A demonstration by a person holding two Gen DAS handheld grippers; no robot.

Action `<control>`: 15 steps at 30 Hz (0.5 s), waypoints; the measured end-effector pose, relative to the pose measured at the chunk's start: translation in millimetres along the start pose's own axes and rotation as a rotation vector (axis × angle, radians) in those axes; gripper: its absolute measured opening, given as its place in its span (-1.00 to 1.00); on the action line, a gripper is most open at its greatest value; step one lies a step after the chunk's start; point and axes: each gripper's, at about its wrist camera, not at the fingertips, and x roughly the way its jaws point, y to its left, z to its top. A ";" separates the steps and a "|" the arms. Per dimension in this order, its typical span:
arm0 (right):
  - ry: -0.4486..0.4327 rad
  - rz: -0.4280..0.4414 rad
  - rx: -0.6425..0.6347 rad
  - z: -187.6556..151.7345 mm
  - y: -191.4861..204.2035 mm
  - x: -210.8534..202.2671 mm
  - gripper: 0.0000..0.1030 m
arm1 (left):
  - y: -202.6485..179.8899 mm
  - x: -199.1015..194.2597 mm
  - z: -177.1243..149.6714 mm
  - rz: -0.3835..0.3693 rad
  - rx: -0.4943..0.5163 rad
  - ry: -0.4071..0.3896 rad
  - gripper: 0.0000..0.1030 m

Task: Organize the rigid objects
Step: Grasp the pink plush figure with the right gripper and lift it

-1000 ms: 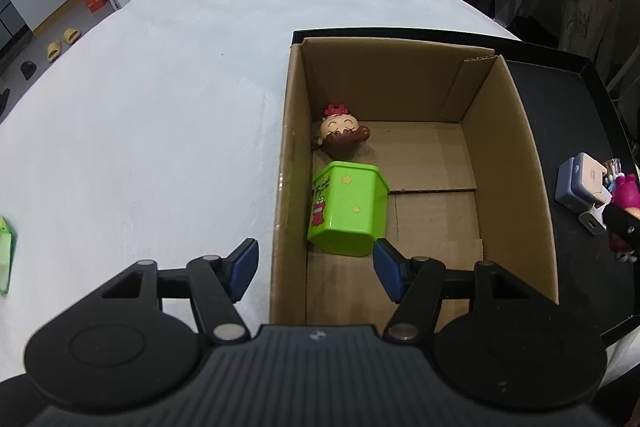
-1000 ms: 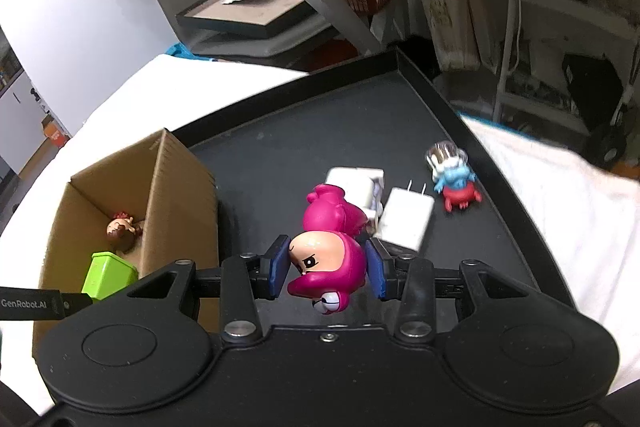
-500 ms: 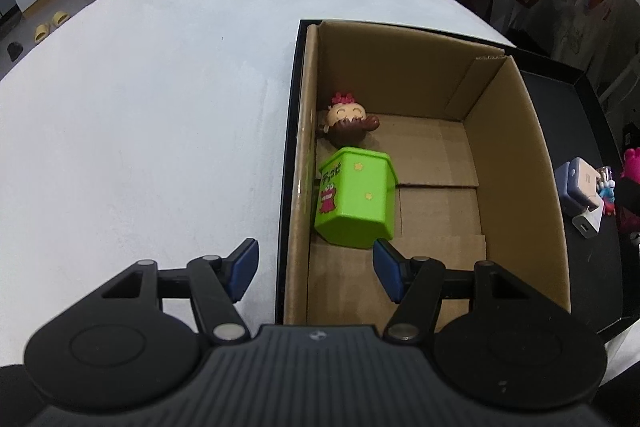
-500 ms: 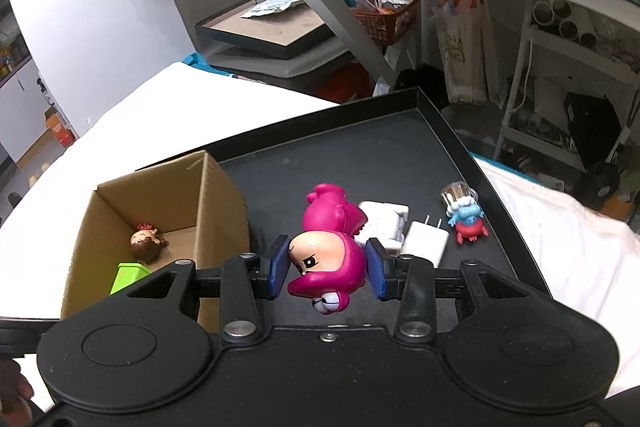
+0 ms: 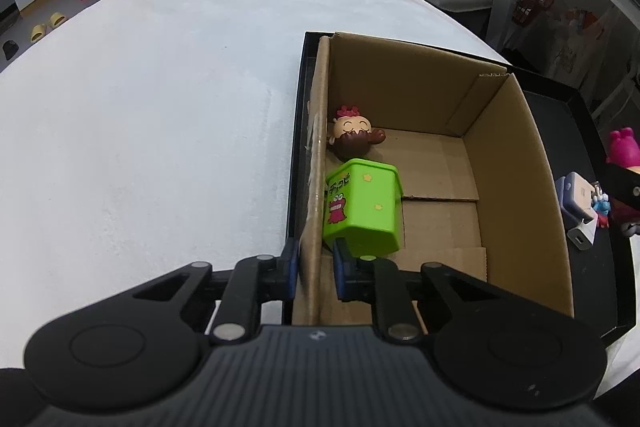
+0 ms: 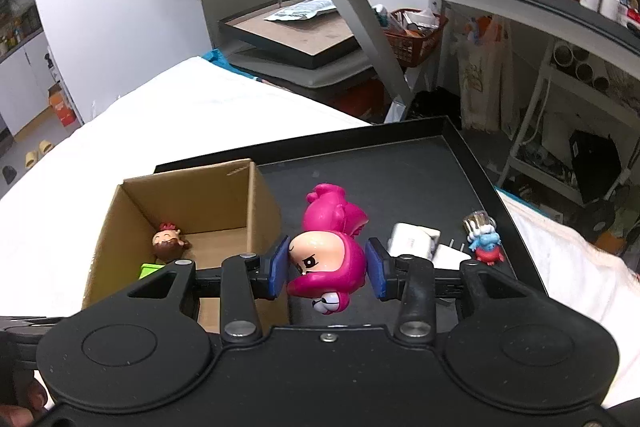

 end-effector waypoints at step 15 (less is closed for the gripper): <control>0.031 0.035 -0.181 6.9 65.6 2.0 -0.22 | 19.6 -3.2 -1.8 -0.091 -0.053 -0.007 -0.71</control>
